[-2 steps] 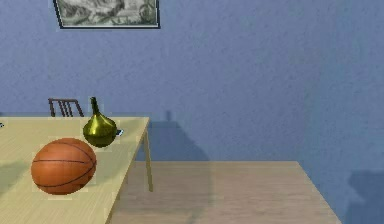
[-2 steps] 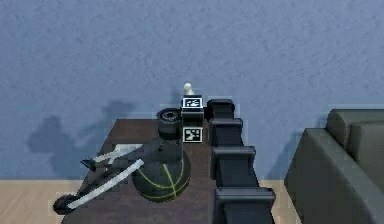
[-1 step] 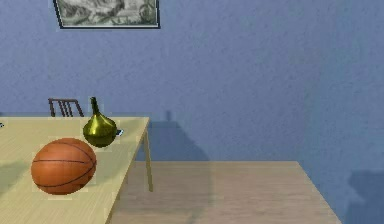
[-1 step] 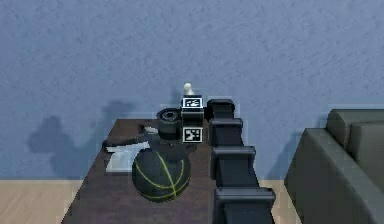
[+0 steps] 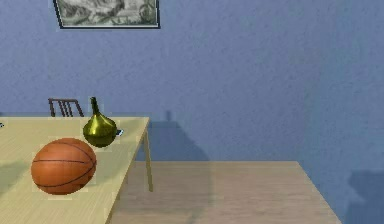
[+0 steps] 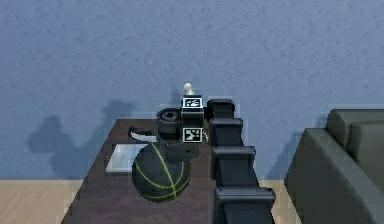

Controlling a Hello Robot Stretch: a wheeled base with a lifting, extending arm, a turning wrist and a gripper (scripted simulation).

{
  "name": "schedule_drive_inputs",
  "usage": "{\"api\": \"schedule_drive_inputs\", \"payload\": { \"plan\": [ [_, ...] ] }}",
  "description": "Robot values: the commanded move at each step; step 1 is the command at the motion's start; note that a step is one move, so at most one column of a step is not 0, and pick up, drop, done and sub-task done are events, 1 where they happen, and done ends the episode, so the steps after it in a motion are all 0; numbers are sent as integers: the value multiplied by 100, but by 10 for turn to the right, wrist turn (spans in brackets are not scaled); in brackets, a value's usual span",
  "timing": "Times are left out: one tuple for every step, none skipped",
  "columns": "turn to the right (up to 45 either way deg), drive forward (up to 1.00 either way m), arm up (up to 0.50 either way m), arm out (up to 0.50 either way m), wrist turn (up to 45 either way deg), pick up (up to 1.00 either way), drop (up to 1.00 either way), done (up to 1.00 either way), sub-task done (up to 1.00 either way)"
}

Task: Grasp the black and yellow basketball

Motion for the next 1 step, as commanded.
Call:
{"api": "schedule_drive_inputs", "payload": {
  "plan": [
    [0, 0, -30, 0, 0, 0, 0, 0, 0]
  ]
}}
